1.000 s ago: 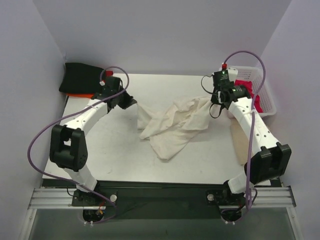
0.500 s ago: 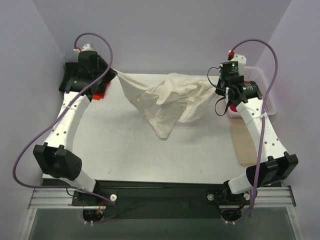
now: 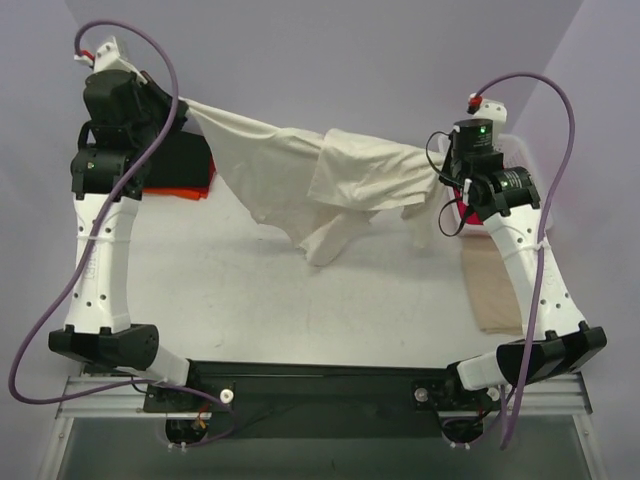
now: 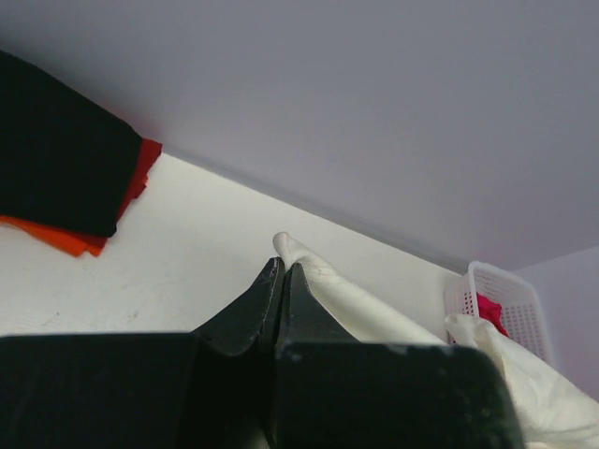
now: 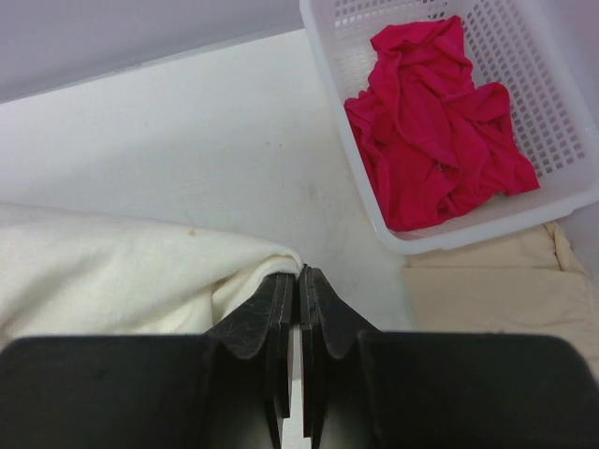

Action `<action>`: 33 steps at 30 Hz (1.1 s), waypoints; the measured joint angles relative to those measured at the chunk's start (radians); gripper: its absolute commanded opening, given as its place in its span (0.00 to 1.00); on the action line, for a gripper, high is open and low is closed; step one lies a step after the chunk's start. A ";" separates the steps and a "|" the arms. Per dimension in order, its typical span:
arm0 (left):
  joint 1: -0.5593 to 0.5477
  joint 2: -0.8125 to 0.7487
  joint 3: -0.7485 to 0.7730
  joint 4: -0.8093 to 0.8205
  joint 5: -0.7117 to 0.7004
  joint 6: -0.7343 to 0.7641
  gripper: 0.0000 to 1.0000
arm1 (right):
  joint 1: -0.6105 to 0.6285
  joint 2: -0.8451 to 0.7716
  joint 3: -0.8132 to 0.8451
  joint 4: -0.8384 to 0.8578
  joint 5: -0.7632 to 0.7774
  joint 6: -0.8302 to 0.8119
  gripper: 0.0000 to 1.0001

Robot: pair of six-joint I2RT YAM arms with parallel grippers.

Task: Fold and stack the t-shirts
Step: Flatten out the tshirt

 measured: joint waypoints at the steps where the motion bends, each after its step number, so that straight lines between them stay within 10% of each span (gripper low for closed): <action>1: 0.006 0.000 0.028 -0.013 0.002 0.006 0.00 | 0.000 -0.009 0.000 0.003 0.000 -0.002 0.00; 22: 0.035 0.006 0.423 -0.124 0.072 0.052 0.00 | 0.173 -0.237 -0.505 0.140 -0.190 0.206 0.00; 33: 0.040 -0.034 -0.229 0.050 0.097 0.014 0.00 | 0.103 -0.020 -0.570 0.041 -0.023 0.360 0.00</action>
